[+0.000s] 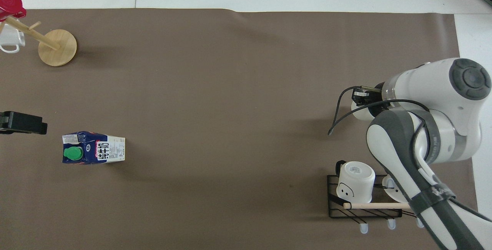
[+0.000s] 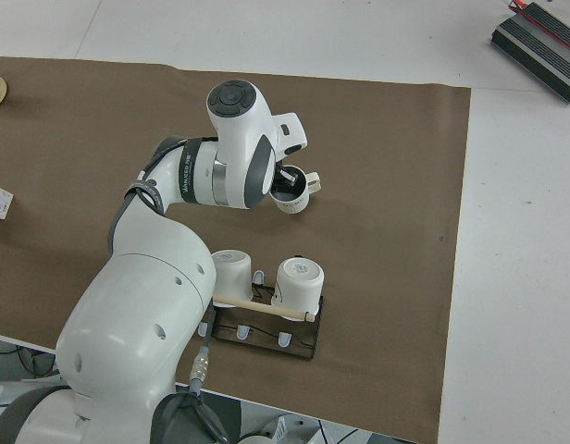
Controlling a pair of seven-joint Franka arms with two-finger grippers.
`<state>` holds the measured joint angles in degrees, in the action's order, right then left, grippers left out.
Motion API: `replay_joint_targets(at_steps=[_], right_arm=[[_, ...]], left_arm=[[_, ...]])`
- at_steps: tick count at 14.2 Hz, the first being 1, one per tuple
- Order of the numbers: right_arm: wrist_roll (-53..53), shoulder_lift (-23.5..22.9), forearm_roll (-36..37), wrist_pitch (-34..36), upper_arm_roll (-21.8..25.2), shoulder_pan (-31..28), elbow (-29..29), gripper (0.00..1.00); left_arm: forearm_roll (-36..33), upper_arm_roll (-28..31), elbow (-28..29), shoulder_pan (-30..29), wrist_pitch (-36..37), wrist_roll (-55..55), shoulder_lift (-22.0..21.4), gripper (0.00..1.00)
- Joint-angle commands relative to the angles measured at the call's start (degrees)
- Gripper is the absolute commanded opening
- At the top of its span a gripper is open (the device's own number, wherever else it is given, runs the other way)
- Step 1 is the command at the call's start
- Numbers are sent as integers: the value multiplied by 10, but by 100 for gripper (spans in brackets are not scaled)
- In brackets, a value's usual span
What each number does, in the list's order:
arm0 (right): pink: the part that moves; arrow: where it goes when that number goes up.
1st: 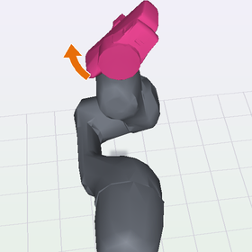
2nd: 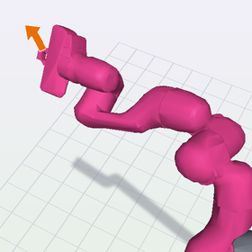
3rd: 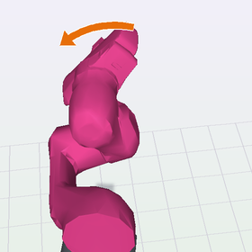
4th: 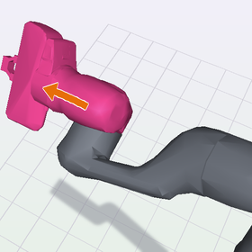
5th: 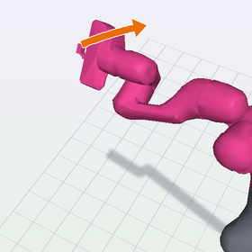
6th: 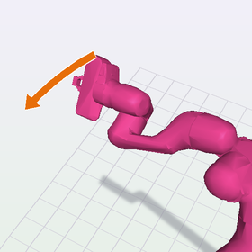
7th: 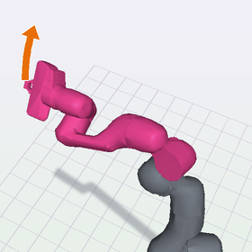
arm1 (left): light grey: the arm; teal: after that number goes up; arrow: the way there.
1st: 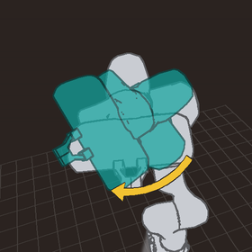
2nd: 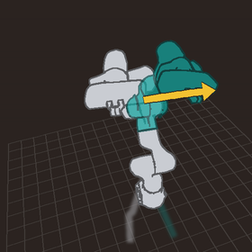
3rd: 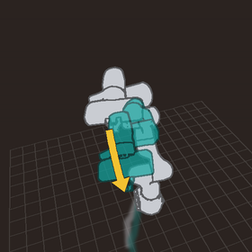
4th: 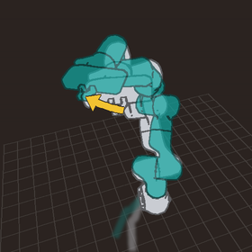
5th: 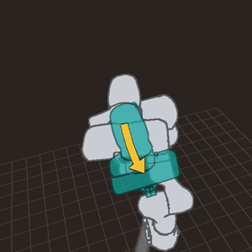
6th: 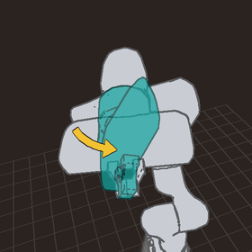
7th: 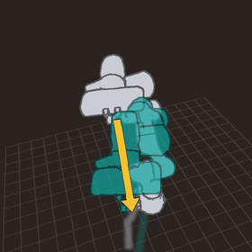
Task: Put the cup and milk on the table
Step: 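Lift the dark mug with the right gripper toward the table center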
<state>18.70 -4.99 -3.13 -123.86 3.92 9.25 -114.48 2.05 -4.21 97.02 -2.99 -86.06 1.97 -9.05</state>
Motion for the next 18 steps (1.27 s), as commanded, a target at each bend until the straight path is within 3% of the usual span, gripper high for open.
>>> replay_joint_targets(at_steps=[1,3,8,15,18], right_arm=[[18,16,22,87,-2,0,59,0],[48,14,44,140,-3,20,98,0],[148,10,52,145,-7,86,100,0],[331,-39,52,103,-8,221,101,0],[370,-55,44,77,-8,250,102,0]], left_arm=[[7,-5,-15,-11,14,4,3,100],[7,-5,-15,-11,14,4,3,100],[7,-5,-15,-11,14,4,3,100],[7,-5,-15,-11,15,4,3,100],[7,-5,-15,-11,12,9,3,100]])
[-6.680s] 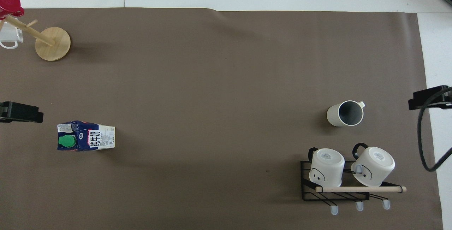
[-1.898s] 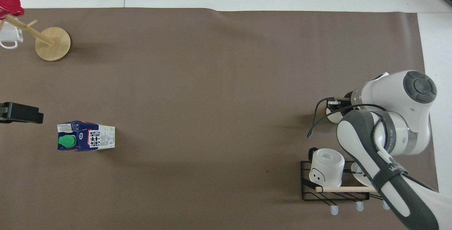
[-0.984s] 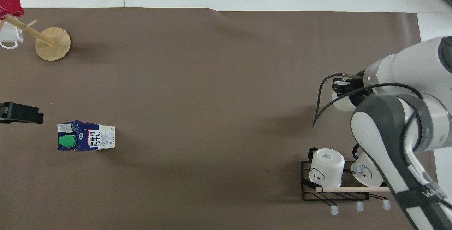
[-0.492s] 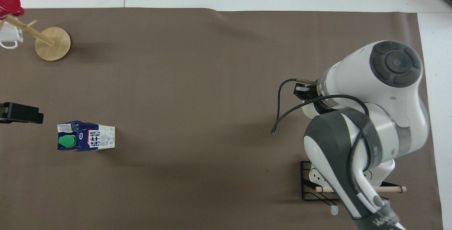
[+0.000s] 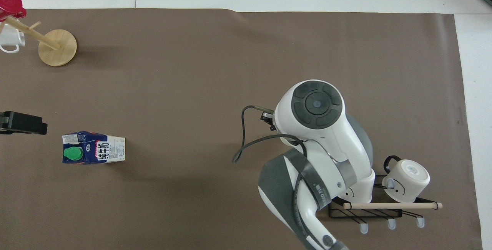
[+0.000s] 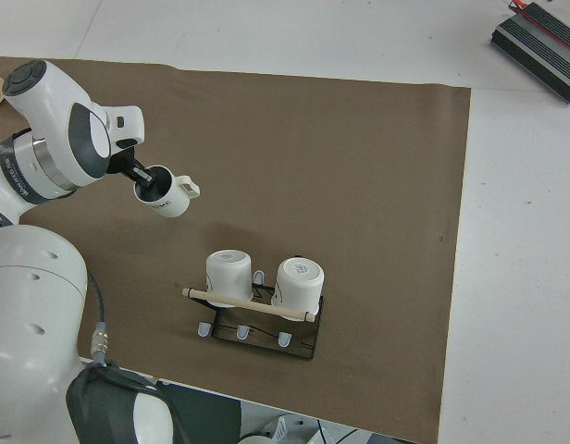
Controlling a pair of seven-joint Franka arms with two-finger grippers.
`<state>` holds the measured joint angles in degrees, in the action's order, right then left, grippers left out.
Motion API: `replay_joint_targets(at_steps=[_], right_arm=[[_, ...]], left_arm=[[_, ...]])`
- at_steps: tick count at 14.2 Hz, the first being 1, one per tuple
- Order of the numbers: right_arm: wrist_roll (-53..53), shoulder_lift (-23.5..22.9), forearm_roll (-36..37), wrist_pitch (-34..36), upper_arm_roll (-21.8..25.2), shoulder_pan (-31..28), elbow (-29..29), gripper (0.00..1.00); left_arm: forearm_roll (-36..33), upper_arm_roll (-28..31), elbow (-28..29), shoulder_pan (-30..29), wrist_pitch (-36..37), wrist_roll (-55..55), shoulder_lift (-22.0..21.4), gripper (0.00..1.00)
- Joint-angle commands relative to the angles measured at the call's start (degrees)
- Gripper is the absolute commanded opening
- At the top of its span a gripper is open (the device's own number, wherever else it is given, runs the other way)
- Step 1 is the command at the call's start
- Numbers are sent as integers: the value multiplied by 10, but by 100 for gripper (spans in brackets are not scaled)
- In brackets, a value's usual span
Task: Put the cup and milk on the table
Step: 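Lift the dark mug with the right gripper toward the table center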
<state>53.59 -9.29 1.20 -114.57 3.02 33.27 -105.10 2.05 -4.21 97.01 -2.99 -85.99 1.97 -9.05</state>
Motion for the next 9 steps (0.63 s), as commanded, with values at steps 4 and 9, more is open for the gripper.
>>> replay_joint_targets(at_steps=[4,9], right_arm=[[63,-48,-5,-63,-3,49,8,0],[87,-84,-5,-106,-3,66,9,0]], left_arm=[[7,-6,-3,-4,8,9,-6,100],[7,-6,57,-4,-29,10,-40,100]])
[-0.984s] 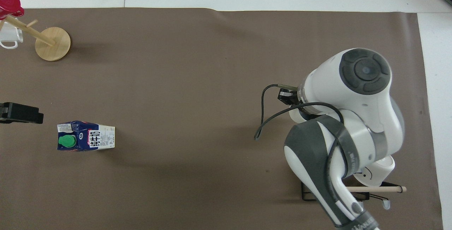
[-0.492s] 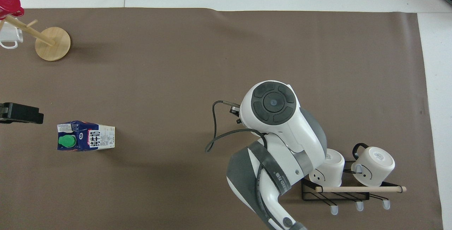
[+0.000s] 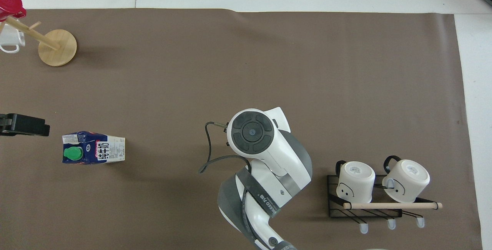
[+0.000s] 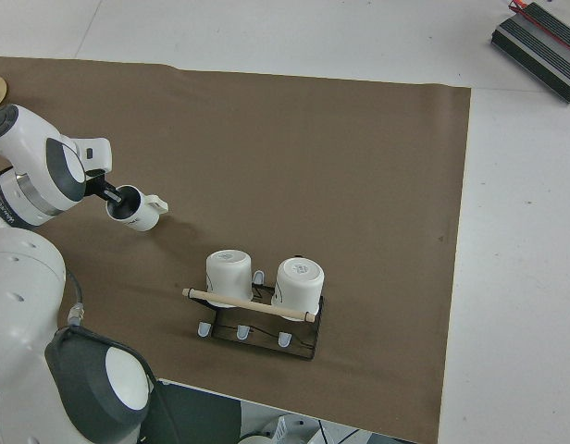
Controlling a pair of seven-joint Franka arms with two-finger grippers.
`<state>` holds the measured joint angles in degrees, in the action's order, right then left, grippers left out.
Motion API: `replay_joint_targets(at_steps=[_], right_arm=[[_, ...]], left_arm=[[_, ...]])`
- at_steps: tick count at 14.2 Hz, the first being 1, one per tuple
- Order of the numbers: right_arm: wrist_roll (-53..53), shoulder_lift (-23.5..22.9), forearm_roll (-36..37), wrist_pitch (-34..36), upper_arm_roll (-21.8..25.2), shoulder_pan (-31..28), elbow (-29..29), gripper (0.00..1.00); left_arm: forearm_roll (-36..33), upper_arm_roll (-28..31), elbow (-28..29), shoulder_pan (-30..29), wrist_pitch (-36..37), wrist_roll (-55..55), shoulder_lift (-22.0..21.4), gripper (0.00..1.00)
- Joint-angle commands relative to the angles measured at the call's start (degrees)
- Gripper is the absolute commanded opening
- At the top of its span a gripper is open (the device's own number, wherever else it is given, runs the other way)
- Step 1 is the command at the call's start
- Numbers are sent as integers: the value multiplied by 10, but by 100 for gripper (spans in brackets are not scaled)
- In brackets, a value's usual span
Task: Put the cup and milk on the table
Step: 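Lift the dark mug with the right gripper toward the table center, then grasp the milk carton with the left gripper while the right gripper carries the mug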
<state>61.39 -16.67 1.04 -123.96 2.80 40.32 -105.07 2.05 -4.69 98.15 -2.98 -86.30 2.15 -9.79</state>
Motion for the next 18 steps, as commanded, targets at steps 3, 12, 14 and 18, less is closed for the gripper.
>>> replay_joint_targets(at_steps=[3,12,14,18], right_arm=[[9,-31,-5,-40,-1,-1,13,0],[2,-42,5,-50,-1,-1,14,0],[-5,-42,7,-50,-1,-1,14,0],[-40,-42,7,-50,-1,-1,12,0]], left_arm=[[7,-1,78,-3,-41,8,-44,100],[7,-1,207,-3,-158,50,-91,100],[7,-1,234,-3,-171,50,-103,100],[7,-2,278,-1,-213,50,-124,100]])
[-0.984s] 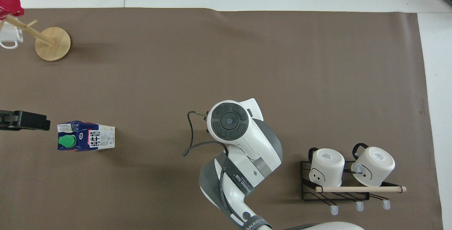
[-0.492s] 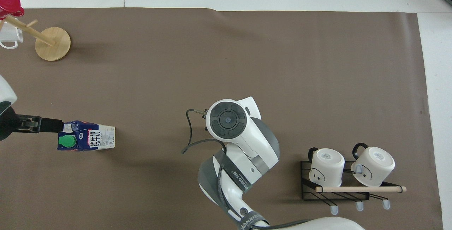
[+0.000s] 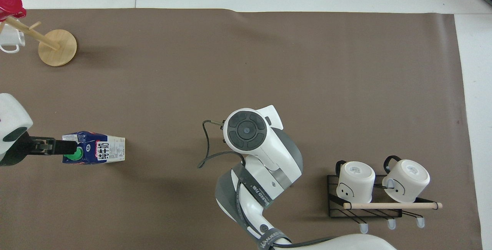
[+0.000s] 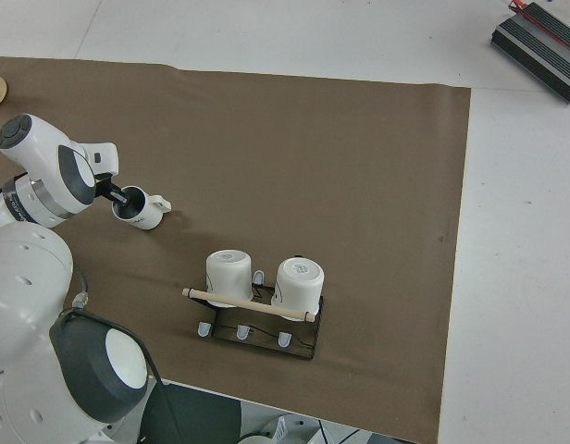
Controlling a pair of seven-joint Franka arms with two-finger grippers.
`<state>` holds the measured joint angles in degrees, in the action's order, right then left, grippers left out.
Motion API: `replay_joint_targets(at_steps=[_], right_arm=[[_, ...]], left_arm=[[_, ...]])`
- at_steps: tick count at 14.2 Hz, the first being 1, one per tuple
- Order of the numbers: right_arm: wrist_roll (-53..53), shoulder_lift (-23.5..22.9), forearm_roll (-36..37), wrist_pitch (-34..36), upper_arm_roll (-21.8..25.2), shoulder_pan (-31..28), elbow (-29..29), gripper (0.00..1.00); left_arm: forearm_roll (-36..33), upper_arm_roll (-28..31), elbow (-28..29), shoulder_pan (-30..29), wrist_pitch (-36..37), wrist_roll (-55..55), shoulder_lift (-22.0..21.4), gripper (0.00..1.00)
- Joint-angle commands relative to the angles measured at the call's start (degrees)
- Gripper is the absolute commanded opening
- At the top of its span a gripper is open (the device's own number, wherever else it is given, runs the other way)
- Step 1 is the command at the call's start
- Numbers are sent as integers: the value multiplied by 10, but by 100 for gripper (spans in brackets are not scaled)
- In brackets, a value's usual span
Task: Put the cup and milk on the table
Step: 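Grasp the milk carton with the left gripper while the right gripper carries the mug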
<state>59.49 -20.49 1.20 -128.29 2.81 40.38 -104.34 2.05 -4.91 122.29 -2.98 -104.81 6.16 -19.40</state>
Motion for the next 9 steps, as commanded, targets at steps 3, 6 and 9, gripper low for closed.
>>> replay_joint_targets(at_steps=[3,6,9], right_arm=[[-31,-4,6,-7,-1,-1,2,0],[-32,-4,6,-7,-1,-1,1,0],[-31,-3,6,-7,-1,0,2,49]], left_arm=[[7,-1,58,0,-58,12,-34,100],[7,-1,83,12,-105,12,-38,100],[7,-1,104,16,-146,12,-35,100]])
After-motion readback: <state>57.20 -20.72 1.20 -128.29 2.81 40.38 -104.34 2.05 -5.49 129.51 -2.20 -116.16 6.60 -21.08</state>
